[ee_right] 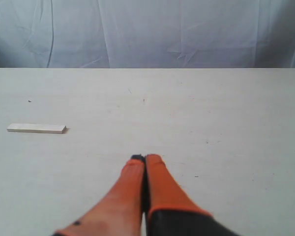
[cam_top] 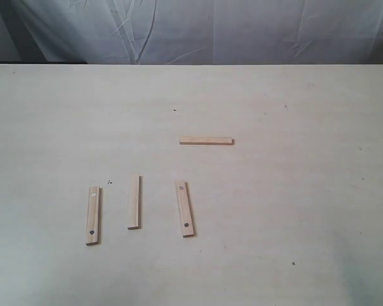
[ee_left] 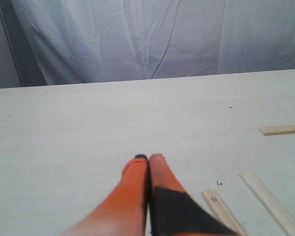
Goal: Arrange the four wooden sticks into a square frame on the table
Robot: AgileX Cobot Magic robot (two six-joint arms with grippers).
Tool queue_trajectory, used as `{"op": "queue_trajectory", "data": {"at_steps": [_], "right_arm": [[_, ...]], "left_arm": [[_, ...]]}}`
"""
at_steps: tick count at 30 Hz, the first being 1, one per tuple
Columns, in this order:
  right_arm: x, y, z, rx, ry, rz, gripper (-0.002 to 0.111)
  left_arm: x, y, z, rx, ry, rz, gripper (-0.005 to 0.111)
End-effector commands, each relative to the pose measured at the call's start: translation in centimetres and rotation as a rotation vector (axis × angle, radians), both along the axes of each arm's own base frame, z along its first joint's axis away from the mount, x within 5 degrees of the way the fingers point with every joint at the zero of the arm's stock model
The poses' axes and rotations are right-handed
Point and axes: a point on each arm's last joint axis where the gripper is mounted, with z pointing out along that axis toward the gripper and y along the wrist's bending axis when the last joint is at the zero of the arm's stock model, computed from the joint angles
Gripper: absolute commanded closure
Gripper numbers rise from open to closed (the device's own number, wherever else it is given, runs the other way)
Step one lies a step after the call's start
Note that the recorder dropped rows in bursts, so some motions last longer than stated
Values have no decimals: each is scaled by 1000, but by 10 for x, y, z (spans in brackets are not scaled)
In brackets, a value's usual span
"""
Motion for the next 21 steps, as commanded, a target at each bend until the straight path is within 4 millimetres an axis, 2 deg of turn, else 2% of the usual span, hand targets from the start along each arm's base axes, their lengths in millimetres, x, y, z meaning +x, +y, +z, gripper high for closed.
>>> {"op": "queue_trajectory", "data": {"at_steps": [1,3,12,21], "right_arm": [[0,0,0,-1,-11,-6,108],[0,0,0,-1,-11,-6,108],[0,0,0,-1,-11,-6,108],[0,0,0,-1,-11,-6,108]], "left_arm": [[0,0,0,20,-21,2,107],[0,0,3,15,-47,1,107],[-4,-2,43,10,-489,-22,107],[-7,-2,51,2,-590,-26,107]]}}
